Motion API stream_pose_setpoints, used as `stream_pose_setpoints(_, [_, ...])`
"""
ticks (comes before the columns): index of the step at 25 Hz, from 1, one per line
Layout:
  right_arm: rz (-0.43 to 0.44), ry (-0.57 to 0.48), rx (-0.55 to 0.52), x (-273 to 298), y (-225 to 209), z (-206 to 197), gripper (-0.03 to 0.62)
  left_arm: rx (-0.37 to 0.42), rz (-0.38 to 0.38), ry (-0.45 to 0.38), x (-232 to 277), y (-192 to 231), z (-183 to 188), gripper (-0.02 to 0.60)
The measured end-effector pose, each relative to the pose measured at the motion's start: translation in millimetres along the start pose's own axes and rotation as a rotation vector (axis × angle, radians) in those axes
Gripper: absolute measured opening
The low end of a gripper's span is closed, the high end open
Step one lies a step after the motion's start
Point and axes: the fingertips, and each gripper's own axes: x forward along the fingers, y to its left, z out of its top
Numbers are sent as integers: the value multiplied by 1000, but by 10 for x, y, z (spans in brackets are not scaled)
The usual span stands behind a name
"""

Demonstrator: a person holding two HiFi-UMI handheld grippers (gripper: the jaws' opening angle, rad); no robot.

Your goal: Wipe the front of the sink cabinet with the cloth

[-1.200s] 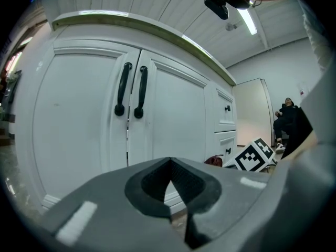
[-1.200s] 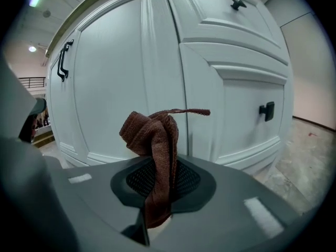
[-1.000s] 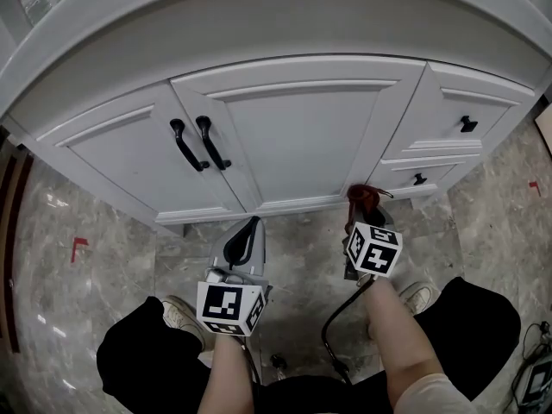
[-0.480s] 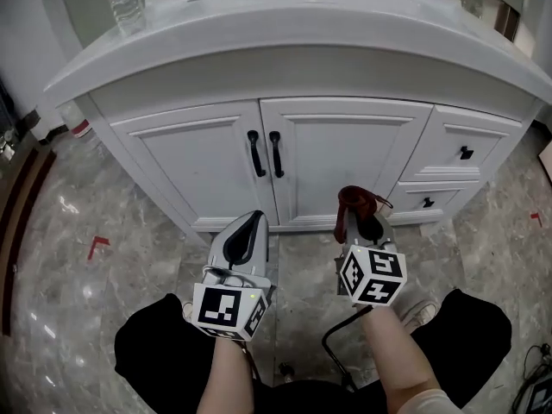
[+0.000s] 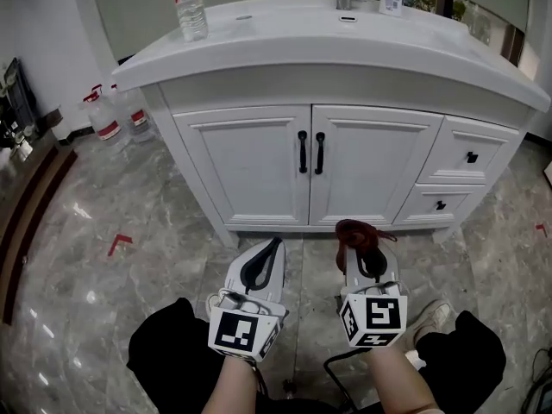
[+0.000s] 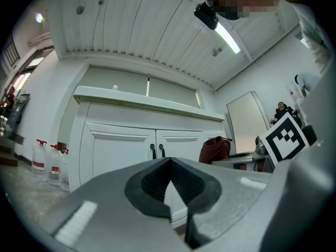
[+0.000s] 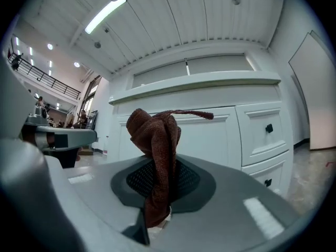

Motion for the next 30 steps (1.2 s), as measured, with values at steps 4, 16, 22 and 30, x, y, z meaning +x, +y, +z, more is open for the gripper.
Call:
stream_pose_setpoints(4, [9, 20, -29, -416, 332, -10, 84, 34, -23, -44, -394, -92, 242, 0])
stream_pose_setpoints(16, [12, 5, -66, -1061, 803, 245, 83, 45, -58, -107, -1159, -327, 574, 0])
stream_pose_setpoints(22, [11, 6, -61, -1166, 851, 223, 81, 45, -49, -107, -1259, -392, 532, 0])
stream_pose_setpoints(30, [14, 30, -32, -1154, 816, 101, 80, 56, -70, -85, -1230, -415, 402, 0])
